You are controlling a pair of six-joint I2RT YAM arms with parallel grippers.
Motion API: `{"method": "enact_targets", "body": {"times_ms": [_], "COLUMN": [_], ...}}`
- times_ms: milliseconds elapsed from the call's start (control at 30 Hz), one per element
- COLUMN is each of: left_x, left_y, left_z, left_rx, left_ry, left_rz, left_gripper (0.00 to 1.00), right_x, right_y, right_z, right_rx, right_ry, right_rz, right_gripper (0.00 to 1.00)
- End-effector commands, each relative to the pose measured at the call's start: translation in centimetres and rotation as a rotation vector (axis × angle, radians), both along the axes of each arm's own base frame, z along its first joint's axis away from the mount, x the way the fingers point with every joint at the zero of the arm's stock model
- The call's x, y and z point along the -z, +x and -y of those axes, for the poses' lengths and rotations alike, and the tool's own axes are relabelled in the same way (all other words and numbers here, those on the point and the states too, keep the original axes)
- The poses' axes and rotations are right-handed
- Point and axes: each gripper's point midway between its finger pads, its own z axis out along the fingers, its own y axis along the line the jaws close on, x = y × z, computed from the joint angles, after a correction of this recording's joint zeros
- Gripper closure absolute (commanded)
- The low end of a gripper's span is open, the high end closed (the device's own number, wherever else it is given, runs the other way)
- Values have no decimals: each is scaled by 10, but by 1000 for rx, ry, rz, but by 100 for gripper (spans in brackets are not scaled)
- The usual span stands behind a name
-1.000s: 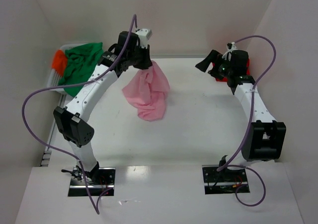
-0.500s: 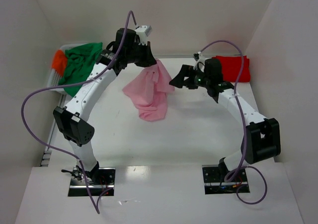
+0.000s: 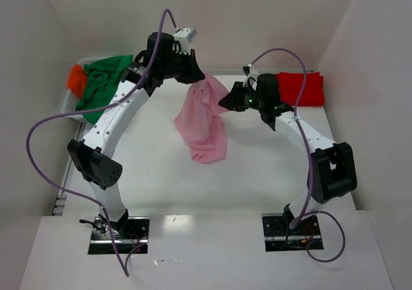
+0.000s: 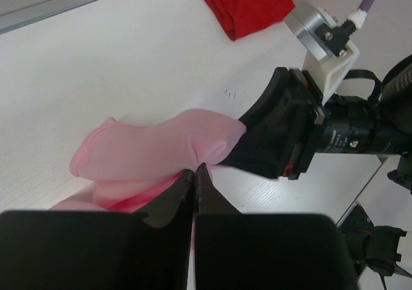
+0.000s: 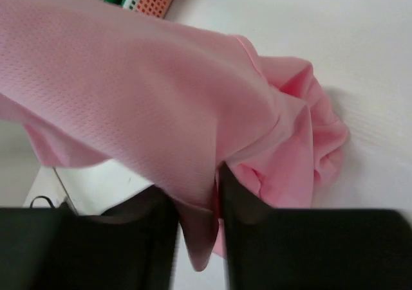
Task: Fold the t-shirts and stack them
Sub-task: Flatten out the tshirt
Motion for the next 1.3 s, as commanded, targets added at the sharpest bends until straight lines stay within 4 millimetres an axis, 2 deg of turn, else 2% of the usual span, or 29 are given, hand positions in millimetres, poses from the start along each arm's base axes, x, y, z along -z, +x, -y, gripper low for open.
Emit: {"method": "enact_targets", "body": {"times_ms": [0,33,67,133,167,200,233,267,300,333,367,400,433,467,500,533,567,600,633,667,700,733,800,900,967,1033,1067,1200,1267], "left_x": [-31,-31,-26,-21,-11,-3,9,-2,-1,5,9,19,31,30,51,45,62,68,83,87,108,120,156,193,230,228,228,216,224], "left_y": [-4,-2,-1,3,8,11,17,17,23,23,26,25,25,28,22,23,19,23,16,15,15,14,29,41,57,51,59,78,83], "left_z": [3,0,-1,-4,-11,-20,-34,-38,-51,-57,-66,-68,-71,-72,-65,-60,-57,-52,-43,-34,-23,-17,-4,2,21,32,46,65,73], "left_rx": [28,17,9,-13,-54,-85,-145,-176,-218,-241,-268,-272,-271,-259,-215,-187,-164,-143,-71,-31,3,26,25,-11,72,145,219,290,302], "left_ry": [-46,-35,-28,-4,31,49,82,71,70,48,37,12,-14,-36,-38,-60,-58,-70,-73,-76,-61,-49,-53,-80,-183,-235,-281,-328,-330], "left_rz": [73,81,75,78,68,56,41,66,65,57,49,35,14,35,-3,16,-12,-5,-29,-27,-60,-78,-124,-183,-262,-294,-290,-227,-218], "left_gripper": [100,100,100,96,94,91,81,81,76,70,53,41,22,12,8,4,1,0,0,0,0,0,0,0,0,0,0,0,0], "right_x": [-41,-44,-47,-65,-75,-100,-131,-127,-161,-173,-201,-221,-236,-242,-247,-254,-260,-270,-271,-273,-277,-273,-270,-260,-251,-256,-258,-245,-240], "right_y": [28,30,33,40,44,50,53,54,54,56,55,53,49,47,45,44,42,39,42,40,39,42,43,46,45,40,33,16,10], "right_z": [-10,-11,-9,0,5,12,25,31,37,53,59,66,67,68,68,69,67,68,67,67,67,66,68,69,69,68,66,67,70], "right_rx": [24,27,48,110,142,188,243,248,289,324,336,348,348,348,348,349,341,342,342,330,330,330,338,344,342,329,303,285,293], "right_ry": [44,47,40,15,2,-11,-5,-25,-9,-26,-7,-5,-6,-2,-1,5,10,17,18,11,14,11,-3,-21,-31,-24,-16,-32,-41], "right_rz": [111,94,94,115,135,193,239,233,293,313,358,388,415,424,427,441,448,463,465,470,478,470,468,454,431,441,446,402,385], "right_gripper": [88,100,100,100,100,100,100,100,100,100,100,100,100,100,100,100,100,100,100,100,100,100,100,100,100,100,100,100,100]}}
